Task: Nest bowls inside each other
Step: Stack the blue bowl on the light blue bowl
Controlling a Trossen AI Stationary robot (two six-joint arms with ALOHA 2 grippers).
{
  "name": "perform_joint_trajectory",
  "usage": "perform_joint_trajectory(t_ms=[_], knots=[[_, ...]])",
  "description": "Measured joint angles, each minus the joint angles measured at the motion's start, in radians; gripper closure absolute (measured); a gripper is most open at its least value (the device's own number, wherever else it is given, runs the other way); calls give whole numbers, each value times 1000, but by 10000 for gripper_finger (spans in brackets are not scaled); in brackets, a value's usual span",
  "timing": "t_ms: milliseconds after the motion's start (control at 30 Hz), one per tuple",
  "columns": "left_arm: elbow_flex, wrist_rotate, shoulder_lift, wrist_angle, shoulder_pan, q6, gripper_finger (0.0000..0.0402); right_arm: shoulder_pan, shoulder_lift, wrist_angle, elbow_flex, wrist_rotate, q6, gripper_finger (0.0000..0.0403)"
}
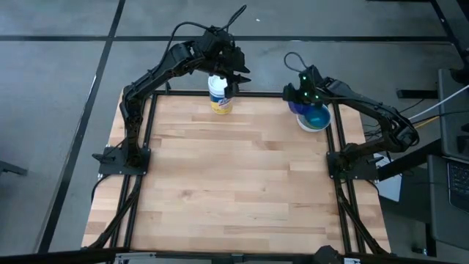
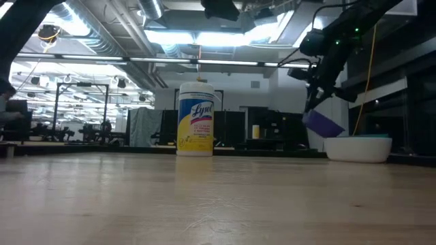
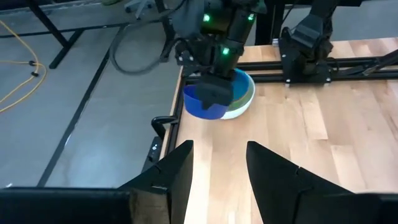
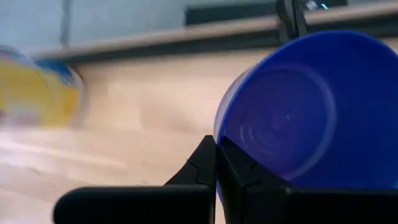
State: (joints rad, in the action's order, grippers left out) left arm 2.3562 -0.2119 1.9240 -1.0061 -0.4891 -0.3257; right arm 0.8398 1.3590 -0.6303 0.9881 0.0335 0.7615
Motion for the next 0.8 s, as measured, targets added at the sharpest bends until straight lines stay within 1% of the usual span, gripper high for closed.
perform_joint_trajectory(t_ms=[133, 300, 467, 567, 667, 800], knots=[[0, -29, 0, 0, -15, -2, 256, 23, 0, 169, 0, 43, 41, 402], [0, -50, 0, 1, -26, 3, 256, 56, 0, 286, 0, 91, 69, 402], [0, -51, 0, 0, -35, -1, 256, 74, 0, 180, 44, 76, 32, 402], [0, -52, 0, 1, -38, -2, 256, 90, -1, 124, 97, 57, -11, 402], [0, -52, 0, 1, -40, -2, 256, 107, -2, 55, 198, 59, -51, 402], [0, -52, 0, 1, -43, -2, 256, 123, -3, -152, 365, 36, -136, 402]])
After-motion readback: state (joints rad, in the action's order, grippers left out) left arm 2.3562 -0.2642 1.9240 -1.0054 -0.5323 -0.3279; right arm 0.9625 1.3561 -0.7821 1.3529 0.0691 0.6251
